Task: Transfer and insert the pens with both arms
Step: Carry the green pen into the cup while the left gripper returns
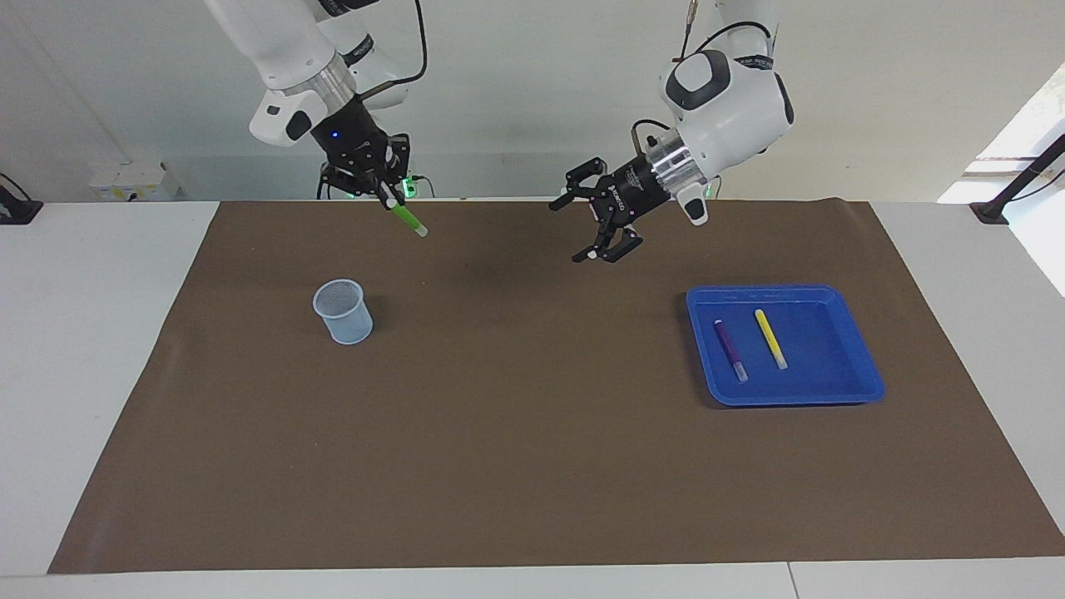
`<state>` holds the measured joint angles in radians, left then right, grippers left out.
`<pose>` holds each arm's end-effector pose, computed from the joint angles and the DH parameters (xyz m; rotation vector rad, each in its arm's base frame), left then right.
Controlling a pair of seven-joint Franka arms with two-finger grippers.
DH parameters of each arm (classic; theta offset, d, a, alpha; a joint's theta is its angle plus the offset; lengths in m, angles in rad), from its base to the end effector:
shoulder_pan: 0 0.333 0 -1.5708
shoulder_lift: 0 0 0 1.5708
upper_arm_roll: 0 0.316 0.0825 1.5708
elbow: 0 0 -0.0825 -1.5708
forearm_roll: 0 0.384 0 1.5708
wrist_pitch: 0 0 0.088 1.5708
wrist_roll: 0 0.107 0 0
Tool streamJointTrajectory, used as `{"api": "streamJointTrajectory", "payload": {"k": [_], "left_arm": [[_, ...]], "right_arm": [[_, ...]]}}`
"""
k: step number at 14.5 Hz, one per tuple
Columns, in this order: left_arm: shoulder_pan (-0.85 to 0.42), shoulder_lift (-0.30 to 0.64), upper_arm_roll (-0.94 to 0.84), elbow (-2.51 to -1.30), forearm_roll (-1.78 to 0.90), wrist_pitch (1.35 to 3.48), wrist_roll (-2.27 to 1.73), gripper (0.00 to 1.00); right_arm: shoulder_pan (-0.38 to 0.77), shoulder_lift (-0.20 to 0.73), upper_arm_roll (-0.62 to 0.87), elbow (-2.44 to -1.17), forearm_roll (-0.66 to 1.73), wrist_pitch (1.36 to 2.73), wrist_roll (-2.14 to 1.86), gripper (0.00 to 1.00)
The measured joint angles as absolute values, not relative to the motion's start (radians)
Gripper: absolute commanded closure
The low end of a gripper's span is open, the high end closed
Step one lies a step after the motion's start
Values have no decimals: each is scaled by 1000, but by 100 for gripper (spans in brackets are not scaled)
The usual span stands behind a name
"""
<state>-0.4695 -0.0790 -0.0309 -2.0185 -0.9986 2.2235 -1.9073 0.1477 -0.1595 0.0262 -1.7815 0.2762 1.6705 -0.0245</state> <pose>0.4827 -0.2947 0.5284 1.3824 2.0010 -0.9297 0.4998 0.1159 0.6218 -2.8560 -0.2537 -0.0402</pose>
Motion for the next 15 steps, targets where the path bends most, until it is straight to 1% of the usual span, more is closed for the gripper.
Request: {"api": "streamJointTrajectory", "payload": {"k": [5, 7, 10, 12, 15], "left_arm": [[-398, -94, -31, -2033, -899, 2100, -1726, 0], [-368, -95, -30, -2035, -785, 2060, -1686, 0], [-319, -98, -28, -2036, -559, 1967, -1586, 0], [-256, -102, -27, -2036, -507, 1908, -1437, 0], [-142, -108, -22, -2035, -389, 1849, -1189, 0]], "right_arm": [[140, -152, 33, -1778, 111, 1670, -157, 100], [138, -151, 32, -1771, 38, 1670, -237, 100], [122, -148, 25, -1770, 3, 1676, -276, 100], [83, -150, 24, -1806, 0, 1706, -280, 100], [35, -161, 20, -1939, 0, 1832, -286, 100]]}}
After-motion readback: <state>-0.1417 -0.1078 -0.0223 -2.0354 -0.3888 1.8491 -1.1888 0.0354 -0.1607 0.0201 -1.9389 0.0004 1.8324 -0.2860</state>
